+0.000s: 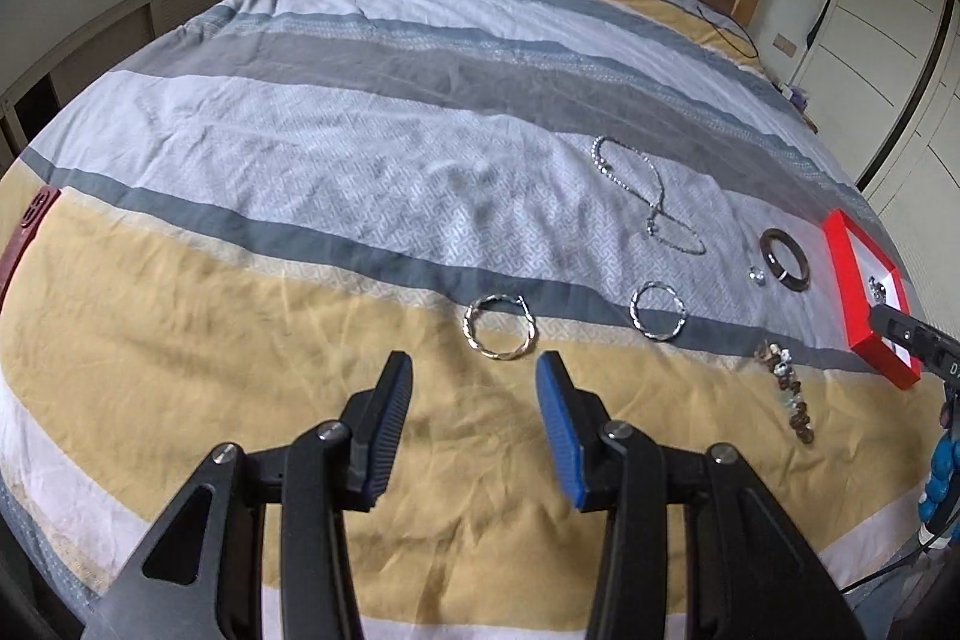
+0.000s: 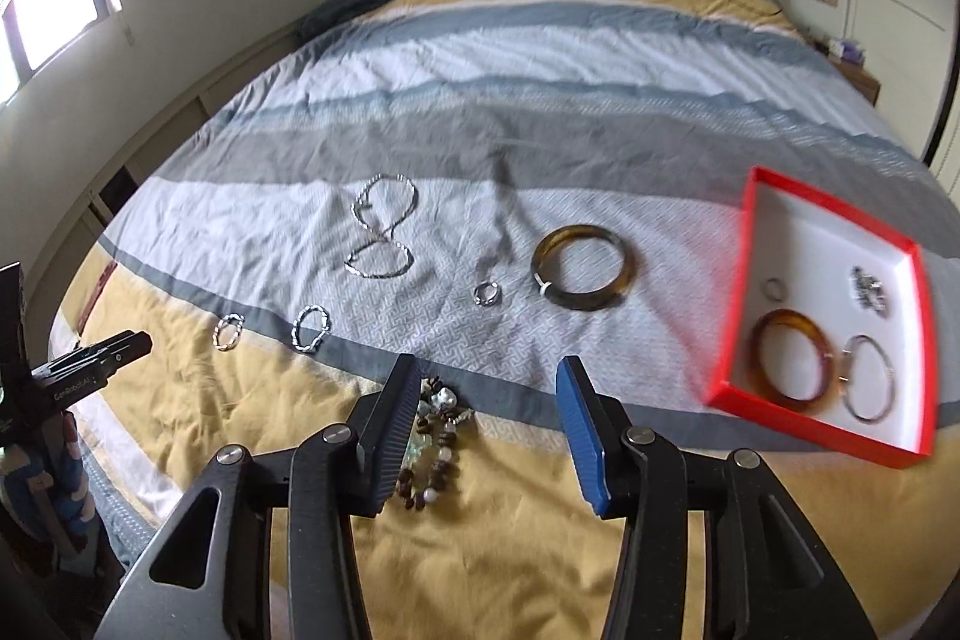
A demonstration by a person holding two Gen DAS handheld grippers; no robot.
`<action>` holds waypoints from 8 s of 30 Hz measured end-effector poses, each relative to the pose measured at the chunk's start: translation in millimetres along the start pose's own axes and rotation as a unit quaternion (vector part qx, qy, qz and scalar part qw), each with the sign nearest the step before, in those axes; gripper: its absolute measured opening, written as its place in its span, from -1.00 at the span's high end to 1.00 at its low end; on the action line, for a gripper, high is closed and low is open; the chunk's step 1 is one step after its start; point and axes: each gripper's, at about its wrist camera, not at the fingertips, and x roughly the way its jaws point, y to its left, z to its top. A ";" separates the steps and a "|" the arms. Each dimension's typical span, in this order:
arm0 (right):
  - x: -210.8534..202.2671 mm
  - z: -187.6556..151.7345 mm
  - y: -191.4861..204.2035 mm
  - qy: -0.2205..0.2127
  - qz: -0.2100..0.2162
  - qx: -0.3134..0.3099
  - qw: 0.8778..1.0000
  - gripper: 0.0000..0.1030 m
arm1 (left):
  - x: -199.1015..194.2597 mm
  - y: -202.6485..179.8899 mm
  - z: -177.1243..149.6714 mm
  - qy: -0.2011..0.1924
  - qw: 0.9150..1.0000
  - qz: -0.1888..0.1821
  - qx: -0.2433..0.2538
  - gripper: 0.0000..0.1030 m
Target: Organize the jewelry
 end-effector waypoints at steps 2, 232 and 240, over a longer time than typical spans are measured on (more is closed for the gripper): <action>23.5 3.8 1.2 0.014 0.007 -0.004 1.000 0.09 | 15.8 -5.9 0.2 0.009 1.000 -0.004 0.008 0.20; 78.9 -40.4 9.5 0.075 0.073 -0.047 0.993 0.08 | 91.6 -116.9 10.2 0.044 0.994 -0.048 0.088 0.04; 93.3 -42.2 15.8 0.068 0.084 -0.058 0.992 0.34 | 101.1 -118.5 10.6 0.024 0.994 -0.051 0.088 0.06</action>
